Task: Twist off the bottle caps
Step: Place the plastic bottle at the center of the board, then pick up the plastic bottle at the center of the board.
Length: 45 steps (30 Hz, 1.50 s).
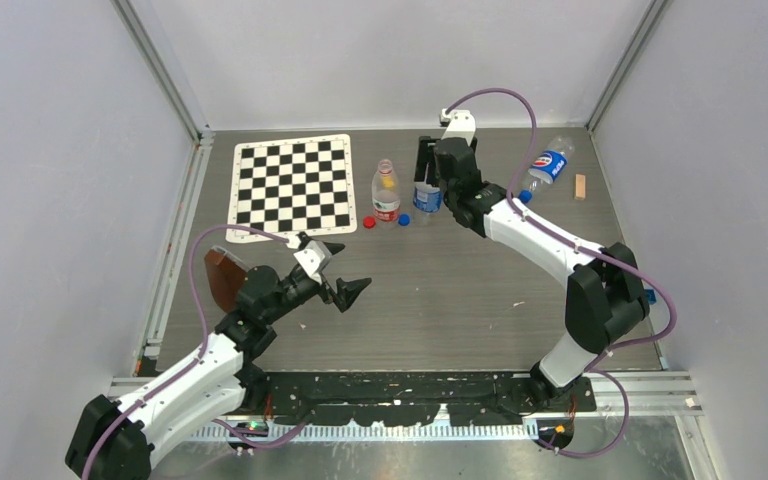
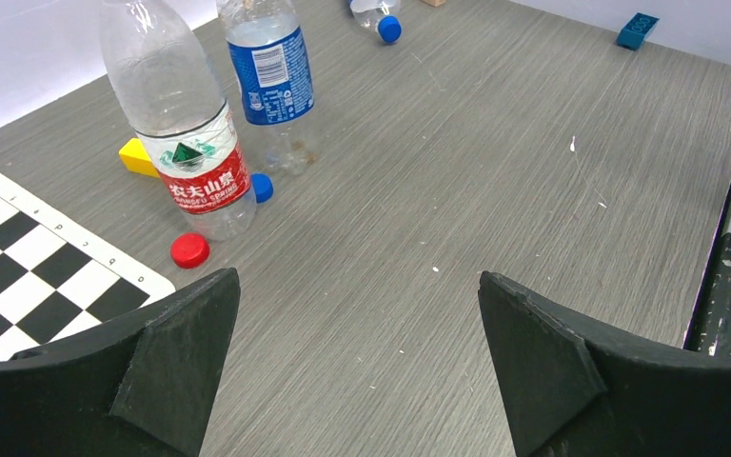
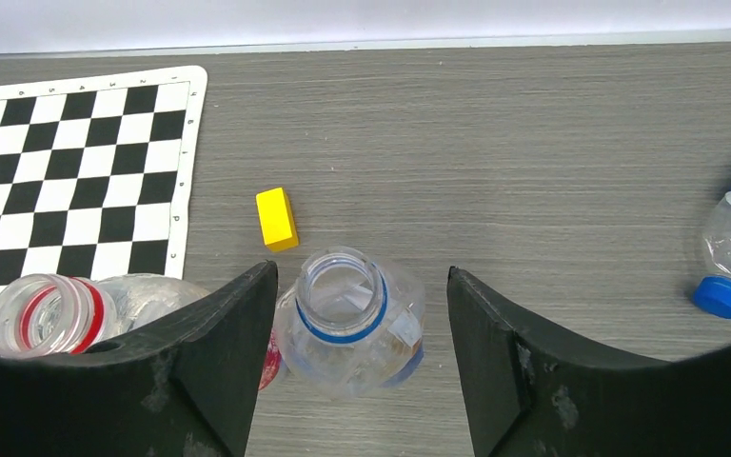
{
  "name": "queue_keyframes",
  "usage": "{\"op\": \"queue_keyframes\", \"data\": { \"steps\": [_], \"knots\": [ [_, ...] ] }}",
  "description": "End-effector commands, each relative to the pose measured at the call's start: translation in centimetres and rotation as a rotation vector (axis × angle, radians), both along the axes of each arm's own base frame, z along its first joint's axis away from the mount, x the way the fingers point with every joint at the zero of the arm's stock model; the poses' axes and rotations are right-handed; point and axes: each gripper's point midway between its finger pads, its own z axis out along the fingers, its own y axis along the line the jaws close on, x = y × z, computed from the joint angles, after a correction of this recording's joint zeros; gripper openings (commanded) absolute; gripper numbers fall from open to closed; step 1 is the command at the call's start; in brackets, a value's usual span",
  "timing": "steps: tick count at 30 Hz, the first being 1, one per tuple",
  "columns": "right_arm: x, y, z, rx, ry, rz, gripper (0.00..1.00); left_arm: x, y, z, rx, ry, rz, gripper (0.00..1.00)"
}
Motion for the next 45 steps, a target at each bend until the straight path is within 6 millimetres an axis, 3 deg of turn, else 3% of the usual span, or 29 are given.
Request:
{"op": "queue_keyframes", "data": {
  "steps": [1, 8, 14, 19, 22, 23, 24, 29, 30, 31, 32, 33, 34, 36, 37, 38, 39, 45],
  "knots": [
    [0.5, 0.5, 3.1, 0.054, -0.059, 0.004, 0.71, 0.2, -0.3, 2.0, -0.032, -0.065, -0.011, 1.0],
    [-0.5, 0.3, 5.1, 0.087, -0.087, 0.02, 0.79, 0.2, -0.4, 1.9, -0.029, -0.062, -0.013, 1.0],
    [-2.3, -0.4, 8.3, 0.155, -0.154, 0.041, 0.8, 0.1, -0.5, 1.8, -0.027, -0.056, -0.021, 1.0],
    [-3.9, -3.5, 11.2, 0.151, -0.238, -0.039, 0.8, 0.2, -0.2, 2.0, -0.035, -0.062, -0.005, 1.0],
    [-3.4, -7.6, 11.2, 0.148, -0.251, -0.175, 0.8, 0.1, 0.0, 2.2, -0.043, -0.073, 0.005, 1.0],
    [-2.7, -9.9, 10.8, 0.165, -0.233, -0.236, 0.8, 0.1, 0.1, 2.2, -0.045, -0.077, 0.008, 1.0],
    [-2.2, -10.8, 10.2, 0.177, -0.215, -0.259, 0.8, 0.1, 0.2, 2.2, -0.046, -0.079, 0.011, 1.0],
    [1.2, -19.4, 5.3, 0.26, -0.076, -0.457, 0.8, 0.0, 0.5, 2.3, -0.047, -0.086, 0.024, 1.0],
    [2.2, -20.2, 3.1, 0.268, -0.028, -0.473, 0.8, 0.0, 0.5, 2.2, -0.047, -0.086, 0.024, 1.0],
    [2.9, -22.2, 2.8, 0.317, -0.008, -0.496, 0.8, 0.0, 0.5, 2.1, -0.046, -0.084, 0.023, 1.0],
    [3.9, -22.7, 0.2, 0.322, 0.055, -0.51, 0.8, 0.0, 0.5, 2.2, -0.047, -0.085, 0.024, 1.0],
    [4.4, -25.2, -0.2, 0.358, 0.072, -0.554, 0.8, 0.0, 0.5, 2.2, -0.047, -0.084, 0.025, 1.0],
    [5.2, -26.1, -2.2, 0.371, 0.117, -0.571, 0.8, 0.0, 0.5, 2.2, -0.047, -0.083, 0.024, 1.0],
    [6.6, -29.0, -3.6, 0.406, 0.141, -0.605, 0.8, 0.0, 0.5, 2.2, -0.048, -0.083, 0.026, 1.0],
    [7.1, -29.5, -5.4, 0.411, 0.173, -0.614, 0.8, 0.0, 0.5, 2.1, -0.047, -0.083, 0.026, 1.0],
    [7.8, -30.5, -5.4, 0.426, 0.161, -0.622, 0.8, 0.0, 0.6, 2.1, -0.046, -0.083, 0.026, 1.0],
    [8.2, -30.9, -6.9, 0.433, 0.19, -0.628, 0.8, 0.0, 0.5, 2.1, -0.046, -0.084, 0.026, 1.0],
    [9.8, -33.0, -9.8, 0.45, 0.241, -0.637, 0.8, -0.1, 0.3, 1.9, -0.039, -0.078, 0.011, 1.0]
  ]
}}
